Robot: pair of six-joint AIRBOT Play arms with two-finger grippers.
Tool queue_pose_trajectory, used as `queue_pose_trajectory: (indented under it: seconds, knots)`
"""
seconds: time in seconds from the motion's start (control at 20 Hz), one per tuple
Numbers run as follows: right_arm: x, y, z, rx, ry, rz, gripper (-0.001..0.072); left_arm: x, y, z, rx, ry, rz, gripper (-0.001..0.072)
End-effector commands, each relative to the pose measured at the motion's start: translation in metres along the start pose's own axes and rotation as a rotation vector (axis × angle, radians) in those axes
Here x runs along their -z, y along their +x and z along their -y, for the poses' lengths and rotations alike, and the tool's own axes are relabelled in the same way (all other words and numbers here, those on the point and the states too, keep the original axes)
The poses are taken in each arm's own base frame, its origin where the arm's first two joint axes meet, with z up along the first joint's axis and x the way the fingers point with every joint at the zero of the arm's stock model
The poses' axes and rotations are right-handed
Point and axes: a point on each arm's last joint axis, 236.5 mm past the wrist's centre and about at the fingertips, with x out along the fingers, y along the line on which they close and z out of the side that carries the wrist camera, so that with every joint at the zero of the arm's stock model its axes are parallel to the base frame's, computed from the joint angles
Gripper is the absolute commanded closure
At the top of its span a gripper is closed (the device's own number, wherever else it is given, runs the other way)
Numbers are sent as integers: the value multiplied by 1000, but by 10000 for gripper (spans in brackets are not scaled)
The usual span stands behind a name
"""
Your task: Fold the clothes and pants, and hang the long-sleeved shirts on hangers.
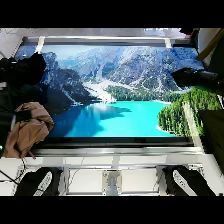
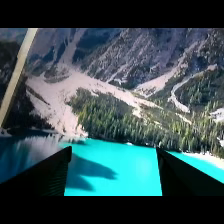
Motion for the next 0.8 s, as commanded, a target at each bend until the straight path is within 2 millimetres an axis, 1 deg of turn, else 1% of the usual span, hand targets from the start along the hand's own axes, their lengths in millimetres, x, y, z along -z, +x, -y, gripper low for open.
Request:
queue_pose_trajectory:
  seconds: [0.0,0.05,0.1,0.2,0.25,0.35,0.4,0.45,0.55,0.6,0.7,0.75]
  knots:
    - [-30,-2,-9,-41,44,123,129,40,44,-64,-146,-60,-201,3]
    - [-32,-2,-9,-42,48,134,128,53,57,-63,-125,-88,-258,3]
    - [-32,-2,-9,-42,48,134,128,64,71,-54,-80,-129,-315,3]
    - [-31,-2,-10,-42,47,129,128,81,93,-27,22,-127,-417,3]
    - [-30,-2,-10,-43,46,127,128,84,100,-17,54,-122,-458,2]
    - [-29,-2,-10,-43,45,121,128,75,112,-1,114,-141,-489,3]
    - [-29,-2,-10,-42,45,120,129,69,116,0,121,-130,-490,2]
    - [-28,-2,-10,-43,45,119,128,63,122,-4,113,-100,-488,2]
    - [-25,-2,-11,-47,44,103,128,59,133,-20,67,-77,-495,2]
    - [-21,-1,-12,-51,44,88,129,59,137,-24,64,-67,-503,26]
    - [-19,-1,-13,-55,45,78,129,65,137,-24,78,-57,-535,679]
    - [-20,-2,-13,-56,44,80,129,64,132,-23,85,-61,-549,699]
